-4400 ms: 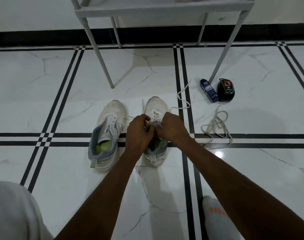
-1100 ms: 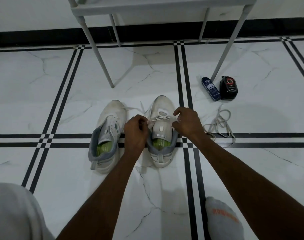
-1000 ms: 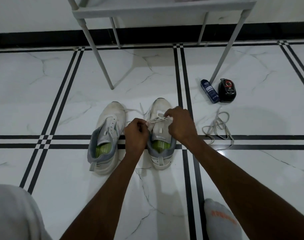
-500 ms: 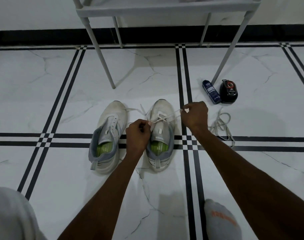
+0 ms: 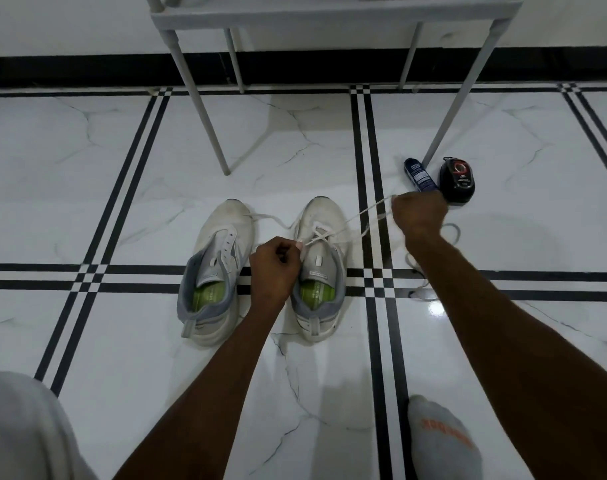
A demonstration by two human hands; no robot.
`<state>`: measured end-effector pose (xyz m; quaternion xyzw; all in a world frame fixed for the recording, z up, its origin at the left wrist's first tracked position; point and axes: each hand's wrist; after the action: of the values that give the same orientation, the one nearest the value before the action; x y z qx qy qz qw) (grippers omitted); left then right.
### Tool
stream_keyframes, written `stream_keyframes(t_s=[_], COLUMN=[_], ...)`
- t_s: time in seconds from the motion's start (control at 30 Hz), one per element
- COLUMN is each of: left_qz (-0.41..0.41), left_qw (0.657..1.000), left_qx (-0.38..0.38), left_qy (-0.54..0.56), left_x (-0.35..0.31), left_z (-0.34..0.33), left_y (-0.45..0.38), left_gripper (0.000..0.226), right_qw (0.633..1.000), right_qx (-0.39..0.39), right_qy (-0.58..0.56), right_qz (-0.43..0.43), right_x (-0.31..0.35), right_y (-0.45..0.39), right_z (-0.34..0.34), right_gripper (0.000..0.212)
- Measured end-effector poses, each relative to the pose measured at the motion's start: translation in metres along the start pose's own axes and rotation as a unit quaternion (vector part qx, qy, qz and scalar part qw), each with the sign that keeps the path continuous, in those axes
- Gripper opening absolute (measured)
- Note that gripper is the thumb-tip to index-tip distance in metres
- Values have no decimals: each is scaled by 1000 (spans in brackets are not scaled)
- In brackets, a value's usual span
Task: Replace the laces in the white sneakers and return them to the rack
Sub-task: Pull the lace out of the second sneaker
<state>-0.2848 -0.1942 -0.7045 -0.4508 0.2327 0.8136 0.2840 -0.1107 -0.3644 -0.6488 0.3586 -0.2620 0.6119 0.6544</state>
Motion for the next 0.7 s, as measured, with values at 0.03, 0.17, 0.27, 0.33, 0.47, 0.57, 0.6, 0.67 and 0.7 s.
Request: stream_keyframes(t_s=[0.03,0.17,0.27,0.33,0.47,0.57,0.6,0.67,0.7], left_qz=[-1,0,0,-6,-5,-1,-4,-5,-9], left_qw=[1000,1000,1000,1000,1000,1000,1000,1000,1000], left_qx=[0,-5,5,7,-1,-1,-3,-4,-1], left_qy=[2,5,-3,-9,-13,-23,-28,-28,-28], left_x=[-1,-2,-4,-3,-1,-3,-3,-4,-6], left_z=[-1,-4,-5,-3,0,4,4,2,1], left_y=[0,1,1,1,1,5,5,7,7], left_gripper=[10,13,12,12,10,11,12,11,9], right_qw=[999,955,878,861,967,990,988,974,972], right_qx=[-3,99,194,213,35,-44,-25,23,49], right_qy=[31,112,245,271,129,118,139,199,190], right_qz=[22,256,363,374,216,63,69,107,129], right_x=[-1,4,2,-5,-7,-14,-16,-10,-6], right_y=[-5,32,66,70,29,-13,-19,-6,8], right_z=[6,-30,-68,-80,-44,14,19,9,-2], right_gripper=[23,22,23,25,23,27,36,60,62])
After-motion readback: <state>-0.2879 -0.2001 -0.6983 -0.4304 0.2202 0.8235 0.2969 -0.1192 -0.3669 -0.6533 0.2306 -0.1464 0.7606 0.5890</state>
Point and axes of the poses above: each hand's wrist, its own y-axis away from the middle knuckle, its own z-axis out of the back of the hand, x = y × z, and after that the axes turned 8 degrees about z, right-handed
